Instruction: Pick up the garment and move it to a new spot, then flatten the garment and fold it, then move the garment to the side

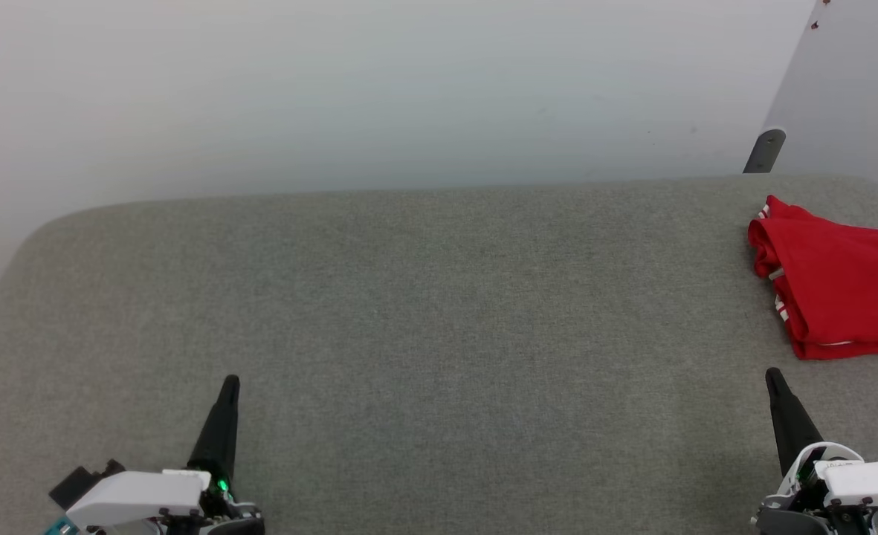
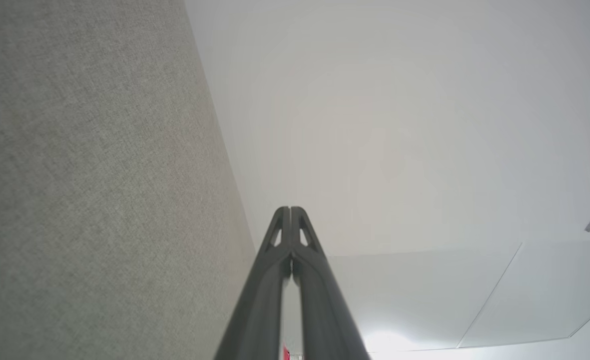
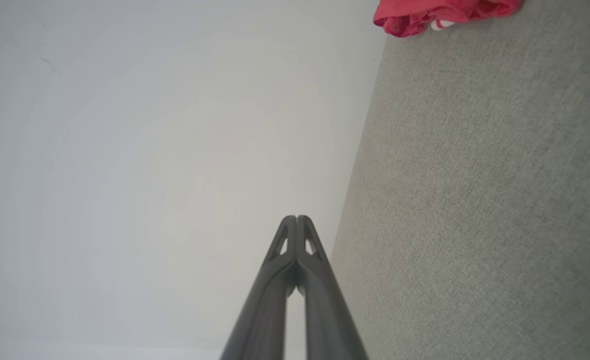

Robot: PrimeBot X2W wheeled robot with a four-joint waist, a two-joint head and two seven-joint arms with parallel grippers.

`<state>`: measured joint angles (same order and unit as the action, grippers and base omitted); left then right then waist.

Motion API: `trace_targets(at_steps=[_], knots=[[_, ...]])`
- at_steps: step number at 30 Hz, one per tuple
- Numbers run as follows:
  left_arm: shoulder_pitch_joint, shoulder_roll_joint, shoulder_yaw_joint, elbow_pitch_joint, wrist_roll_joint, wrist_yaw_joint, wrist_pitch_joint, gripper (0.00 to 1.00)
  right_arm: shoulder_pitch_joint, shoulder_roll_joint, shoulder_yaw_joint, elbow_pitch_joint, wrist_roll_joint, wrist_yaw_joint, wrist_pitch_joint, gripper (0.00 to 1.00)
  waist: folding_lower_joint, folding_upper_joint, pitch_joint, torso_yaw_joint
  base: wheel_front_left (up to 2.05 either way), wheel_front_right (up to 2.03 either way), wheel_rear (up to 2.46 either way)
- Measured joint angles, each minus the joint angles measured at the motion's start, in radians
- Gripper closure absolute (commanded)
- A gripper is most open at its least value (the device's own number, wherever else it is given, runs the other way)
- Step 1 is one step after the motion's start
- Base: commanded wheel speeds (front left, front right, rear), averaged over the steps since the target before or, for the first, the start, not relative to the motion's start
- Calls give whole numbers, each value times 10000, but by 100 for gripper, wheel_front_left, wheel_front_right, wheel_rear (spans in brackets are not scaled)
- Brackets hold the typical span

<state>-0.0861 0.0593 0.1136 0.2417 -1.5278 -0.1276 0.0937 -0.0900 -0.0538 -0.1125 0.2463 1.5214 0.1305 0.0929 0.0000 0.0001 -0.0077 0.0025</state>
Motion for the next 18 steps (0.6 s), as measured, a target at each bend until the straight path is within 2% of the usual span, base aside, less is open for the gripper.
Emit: trace_targets(at_steps=[13, 18], knots=[[-180, -90, 0, 38, -834, 0, 213, 100, -120, 13, -15, 0, 876, -2, 219, 100, 0, 0, 107, -25, 0, 0, 0], [-190, -98, 0, 38, -834, -2, 215, 100, -182, 17, -19, -4, 892, -2, 219, 100, 0, 0, 108, -25, 0, 0, 0]])
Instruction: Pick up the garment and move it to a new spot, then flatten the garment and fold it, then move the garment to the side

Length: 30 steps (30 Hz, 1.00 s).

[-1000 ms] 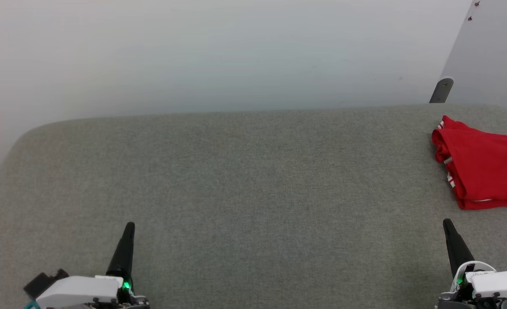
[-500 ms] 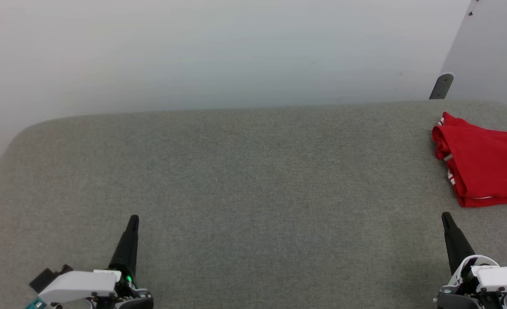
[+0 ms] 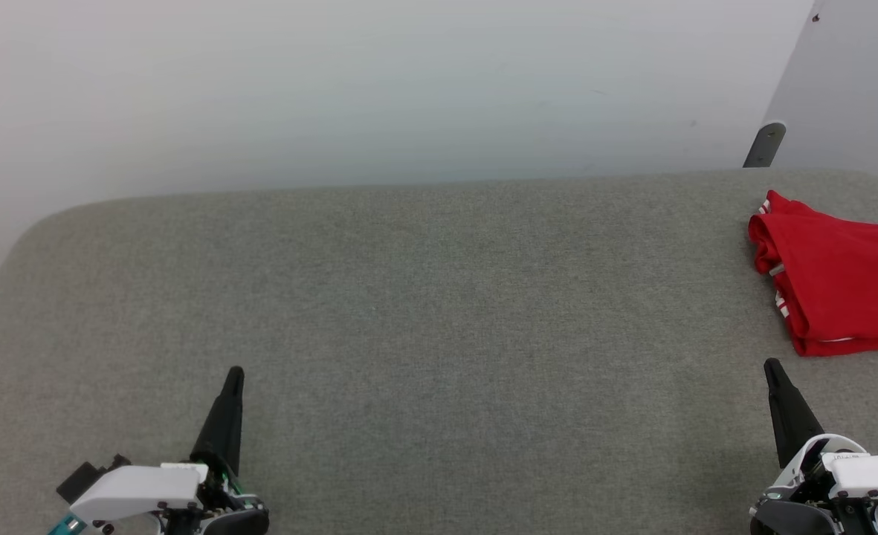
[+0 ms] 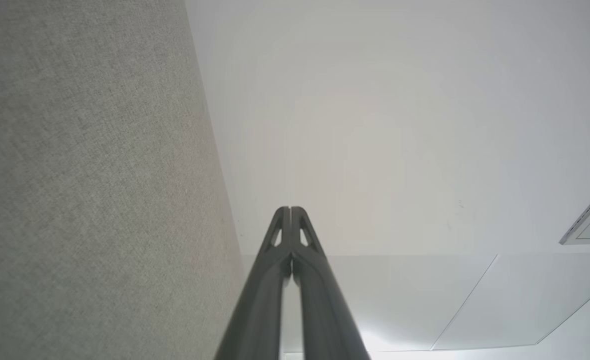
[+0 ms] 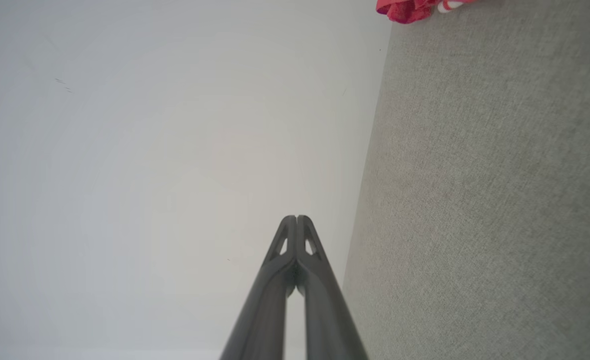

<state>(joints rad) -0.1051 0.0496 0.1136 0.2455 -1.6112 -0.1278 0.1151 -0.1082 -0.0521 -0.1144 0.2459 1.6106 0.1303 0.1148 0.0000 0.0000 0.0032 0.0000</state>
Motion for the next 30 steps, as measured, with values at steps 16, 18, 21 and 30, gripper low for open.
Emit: trace_targets(at_steps=[16, 18, 21, 30], knots=[[-2, 0, -2, 0, 0, 0, 0, 100, 0, 0, 0, 0, 0, 0, 0, 100, 0, 0, 0, 0, 0, 0, 0], [-2, 0, -2, 0, 0, 0, 0, 100, 0, 0, 0, 0, 0, 2, 0, 100, 0, 0, 0, 0, 0, 0, 0], [-2, 0, -2, 0, 0, 0, 0, 100, 0, 0, 0, 0, 0, 2, 0, 100, 0, 0, 0, 0, 0, 0, 0], [-2, 0, -2, 0, 0, 0, 0, 100, 0, 0, 0, 0, 0, 0, 0, 100, 0, 1, 0, 0, 0, 0, 0]])
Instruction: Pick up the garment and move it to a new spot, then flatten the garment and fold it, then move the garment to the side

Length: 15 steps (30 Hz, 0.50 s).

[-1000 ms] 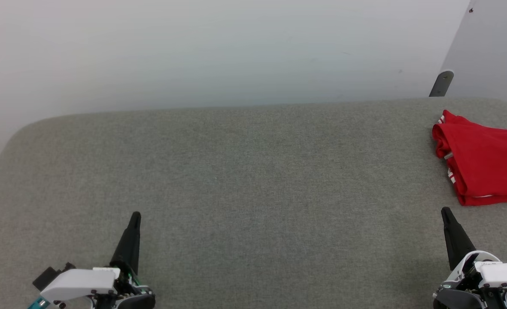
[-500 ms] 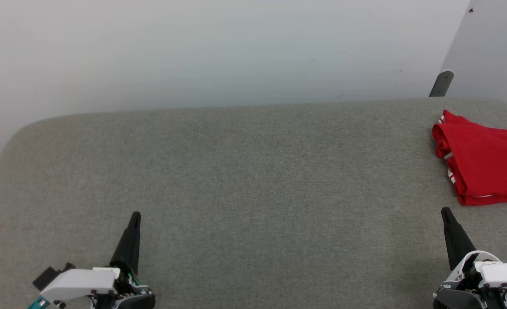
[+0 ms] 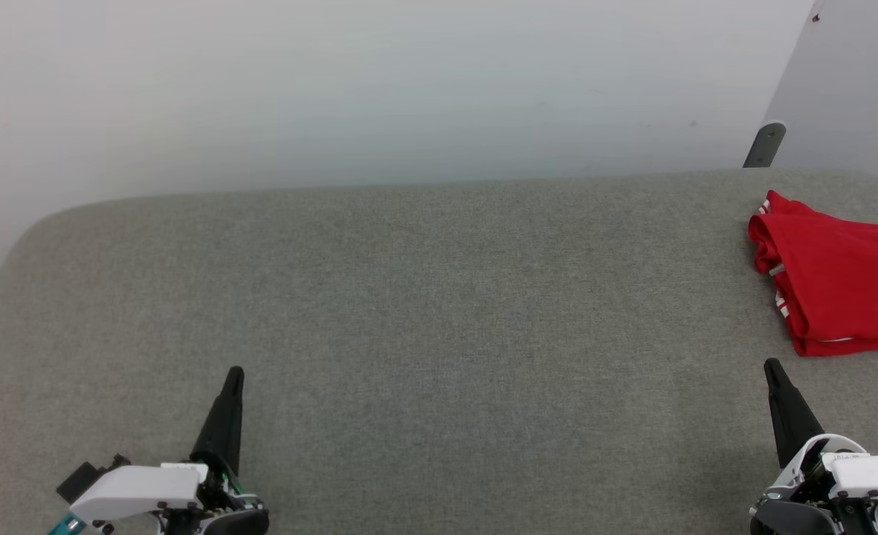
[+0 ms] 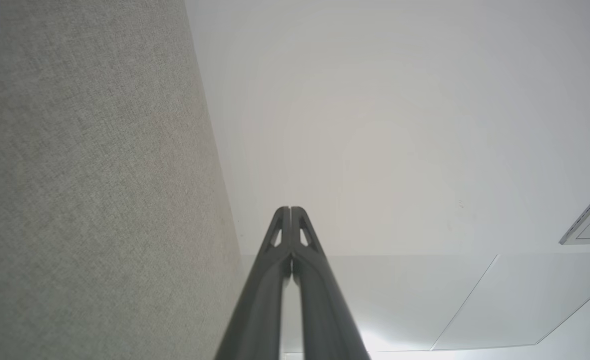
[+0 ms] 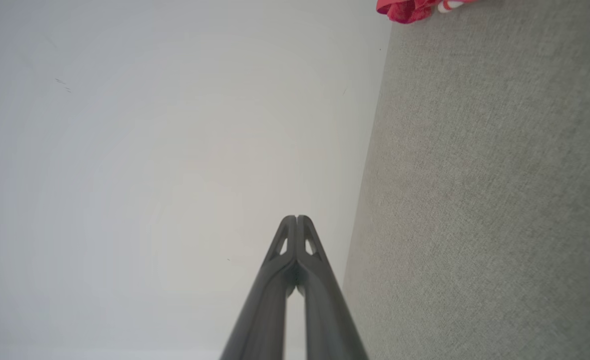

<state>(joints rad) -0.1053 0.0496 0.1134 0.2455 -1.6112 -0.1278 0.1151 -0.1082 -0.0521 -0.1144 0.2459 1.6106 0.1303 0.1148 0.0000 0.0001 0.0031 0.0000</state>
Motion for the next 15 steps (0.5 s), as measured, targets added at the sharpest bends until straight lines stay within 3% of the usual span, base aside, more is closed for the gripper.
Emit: trace_targets(at_steps=[15], knots=[[0, 0, 0, 0, 0, 0, 0, 100, 0, 0, 0, 0, 0, 2, 0, 100, 0, 0, 0, 0, 0, 0, 0]])
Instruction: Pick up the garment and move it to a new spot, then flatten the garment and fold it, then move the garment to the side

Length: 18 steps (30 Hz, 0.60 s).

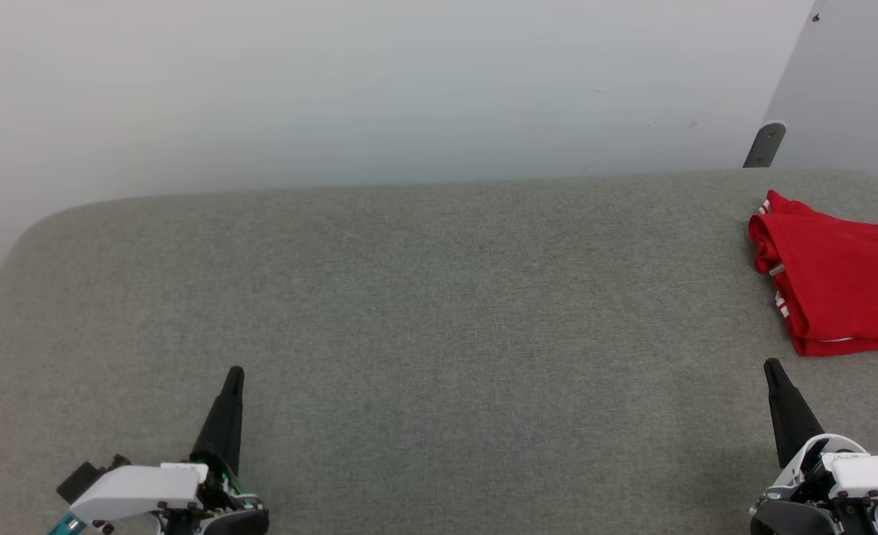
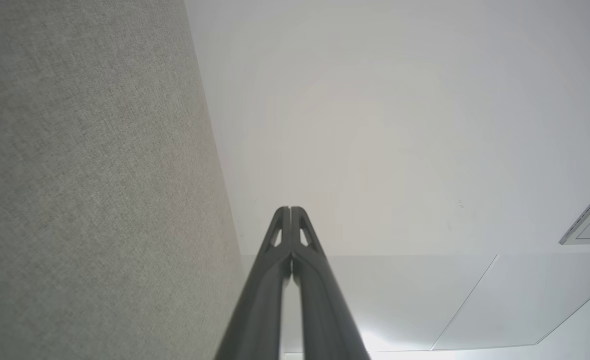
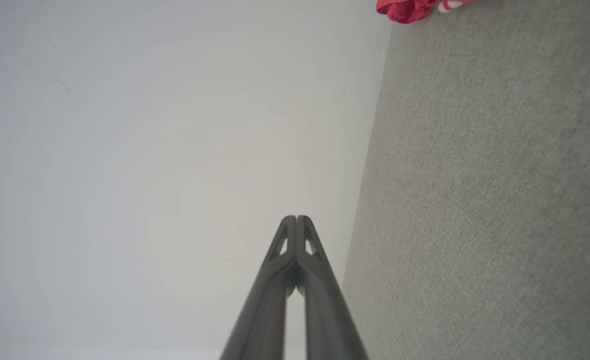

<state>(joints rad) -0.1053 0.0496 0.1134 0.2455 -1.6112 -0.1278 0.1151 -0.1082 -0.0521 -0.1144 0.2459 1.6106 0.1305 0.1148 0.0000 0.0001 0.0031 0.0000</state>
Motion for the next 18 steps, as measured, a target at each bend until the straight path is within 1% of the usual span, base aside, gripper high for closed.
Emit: trace_targets(at_steps=[18], knots=[[0, 0, 0, 0, 0, 0, 0, 100, 0, 0, 0, 0, 0, 0, 0, 100, 0, 0, 0, 0, 0, 0, 0]])
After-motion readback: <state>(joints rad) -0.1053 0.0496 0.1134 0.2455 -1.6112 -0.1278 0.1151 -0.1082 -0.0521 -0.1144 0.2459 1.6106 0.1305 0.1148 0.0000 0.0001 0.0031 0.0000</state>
